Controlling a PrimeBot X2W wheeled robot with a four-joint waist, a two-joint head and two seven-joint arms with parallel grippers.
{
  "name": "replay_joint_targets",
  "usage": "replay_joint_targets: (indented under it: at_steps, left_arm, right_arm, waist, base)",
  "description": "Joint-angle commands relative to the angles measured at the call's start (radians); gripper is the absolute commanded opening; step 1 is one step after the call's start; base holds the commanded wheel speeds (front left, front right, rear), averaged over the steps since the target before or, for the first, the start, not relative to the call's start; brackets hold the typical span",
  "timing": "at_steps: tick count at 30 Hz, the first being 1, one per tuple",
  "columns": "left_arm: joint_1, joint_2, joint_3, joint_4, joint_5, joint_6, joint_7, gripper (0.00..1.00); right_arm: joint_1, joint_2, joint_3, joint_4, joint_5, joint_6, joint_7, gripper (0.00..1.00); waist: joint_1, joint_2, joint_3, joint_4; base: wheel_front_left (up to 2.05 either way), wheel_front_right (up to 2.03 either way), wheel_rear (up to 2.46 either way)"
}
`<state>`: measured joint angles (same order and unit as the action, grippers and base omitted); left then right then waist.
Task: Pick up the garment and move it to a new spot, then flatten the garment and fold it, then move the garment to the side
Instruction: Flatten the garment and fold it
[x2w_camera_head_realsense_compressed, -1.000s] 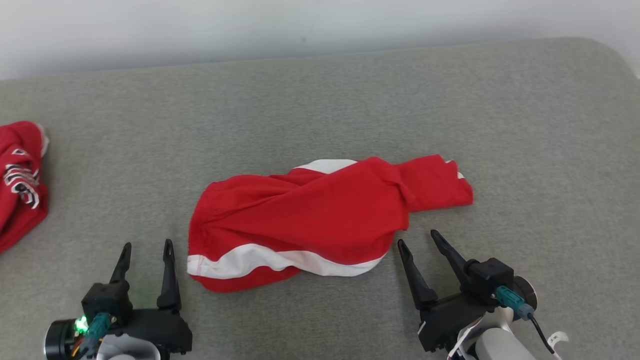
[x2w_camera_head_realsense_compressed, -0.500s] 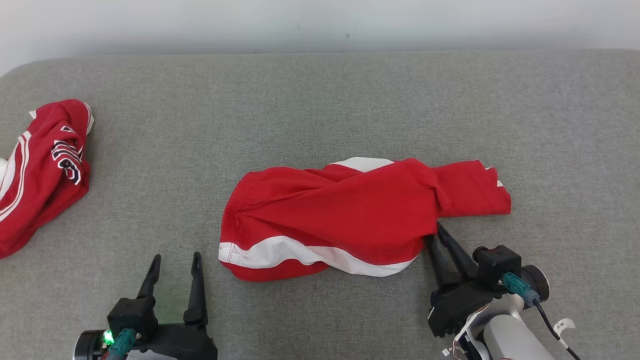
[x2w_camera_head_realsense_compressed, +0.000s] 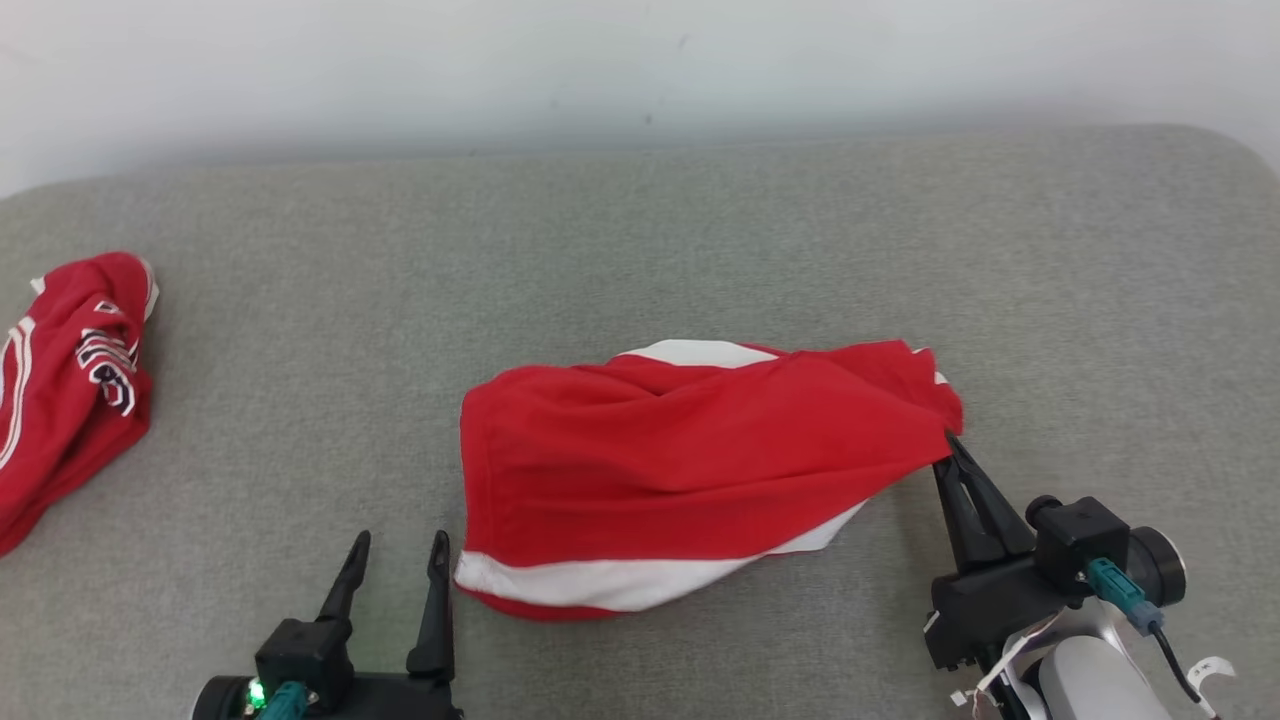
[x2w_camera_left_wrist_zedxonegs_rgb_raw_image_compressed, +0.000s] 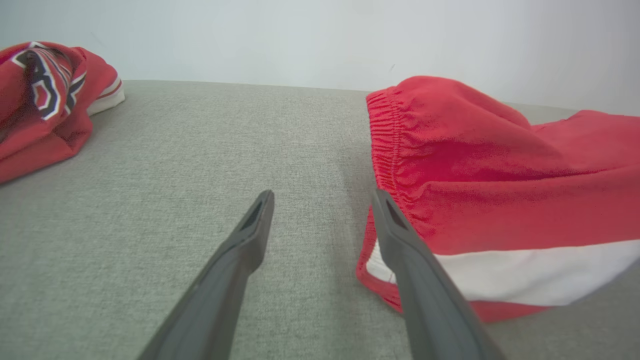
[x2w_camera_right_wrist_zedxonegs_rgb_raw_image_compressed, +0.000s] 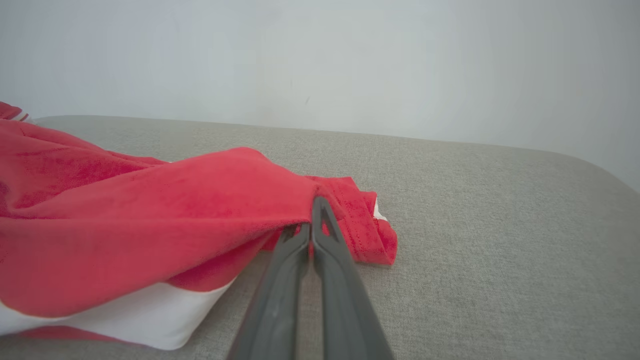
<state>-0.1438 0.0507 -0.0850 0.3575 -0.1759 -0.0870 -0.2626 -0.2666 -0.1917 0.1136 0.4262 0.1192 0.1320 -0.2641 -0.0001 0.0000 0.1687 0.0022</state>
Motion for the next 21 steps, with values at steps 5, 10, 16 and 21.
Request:
replay_joint_targets:
  at_steps: [5, 10, 16, 21]
  left_arm:
    - [0.019, 0.000, -0.041, -0.006, -0.026, 0.020, -0.003, 1.00]
    - [0.014, 0.000, -0.056, 0.002, -0.024, 0.016, -0.003, 1.00]
    - [0.004, 0.000, -0.081, 0.015, -0.021, 0.014, -0.003, 1.00]
    - [0.007, 0.000, -0.110, 0.025, -0.033, 0.019, -0.003, 1.00]
  right_arm:
    - [0.021, -0.021, 0.013, -0.041, -0.004, -0.003, 0.000, 0.00]
    - [-0.036, -0.003, 0.039, -0.008, -0.020, -0.003, 0.000, 0.00]
    - [-0.145, 0.007, 0.066, 0.084, -0.046, -0.003, 0.000, 0.00]
    - [-0.280, 0.011, 0.094, 0.249, -0.111, -0.003, 0.000, 0.00]
  waist:
    - [0.0001, 0.0000, -0.034, -0.042]
    - [0.0001, 0.0000, -0.028, -0.020]
    - [0.0001, 0.0000, -0.013, 0.050]
    - [0.0001, 0.0000, 0.008, 0.125]
  base:
    - [0.00, 0.00, 0.00]
    - [0.00, 0.00, 0.00]
    - [0.00, 0.00, 0.00]
    - [0.00, 0.00, 0.00]
